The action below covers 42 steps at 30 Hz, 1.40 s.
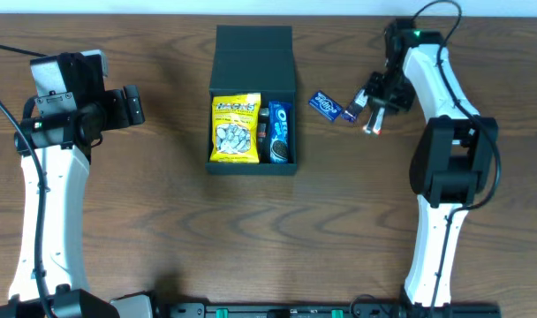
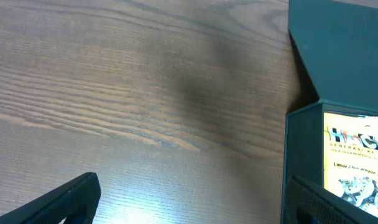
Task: Pack container
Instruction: 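Grasp the green-and-white stick pack and carry it into the box, then release the stick pack in the box and return to the blue packets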
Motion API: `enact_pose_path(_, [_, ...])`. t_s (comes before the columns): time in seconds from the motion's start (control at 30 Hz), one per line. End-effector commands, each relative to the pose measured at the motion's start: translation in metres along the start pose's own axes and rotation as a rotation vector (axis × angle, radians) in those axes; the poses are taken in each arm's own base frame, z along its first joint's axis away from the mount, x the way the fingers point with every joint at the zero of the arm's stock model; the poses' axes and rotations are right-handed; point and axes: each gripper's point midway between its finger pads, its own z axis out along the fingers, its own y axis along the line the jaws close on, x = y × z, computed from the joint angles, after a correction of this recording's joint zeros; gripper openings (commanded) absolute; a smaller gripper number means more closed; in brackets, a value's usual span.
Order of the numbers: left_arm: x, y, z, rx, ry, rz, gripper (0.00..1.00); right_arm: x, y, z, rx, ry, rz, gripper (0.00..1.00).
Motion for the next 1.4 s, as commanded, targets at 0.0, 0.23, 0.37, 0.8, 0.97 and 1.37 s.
enact_pose_path(0.0, [0.0, 0.002, 0.001, 0.001, 0.003, -0.015, 0.95, -0.02, 0.002, -0.048, -0.017, -0.108, -0.033, 0.12])
enact_pose_path(0.23, [-0.001, 0.002, 0.001, 0.0, 0.0, -0.012, 0.95, 0.001, 0.051, -0.109, -0.087, -0.172, -0.183, 0.11])
enact_pose_path(0.37, [-0.001, 0.002, 0.001, 0.0, -0.001, -0.011, 0.95, 0.046, 0.11, -0.116, -0.182, -0.125, -0.351, 0.12])
enact_pose_path(0.8, [-0.002, 0.002, 0.001, 0.0, -0.005, -0.011, 0.95, 0.145, 0.19, -0.104, -0.186, -0.052, -0.583, 0.15])
enact_pose_path(0.97, [-0.002, 0.002, 0.001, 0.0, -0.006, -0.011, 0.95, 0.161, 0.19, -0.08, -0.154, 0.004, -0.532, 0.14])
enact_pose_path(1.37, [-0.002, 0.002, 0.001, 0.0, -0.005, -0.011, 0.95, 0.158, 0.185, -0.049, -0.047, -0.056, -0.461, 0.12])
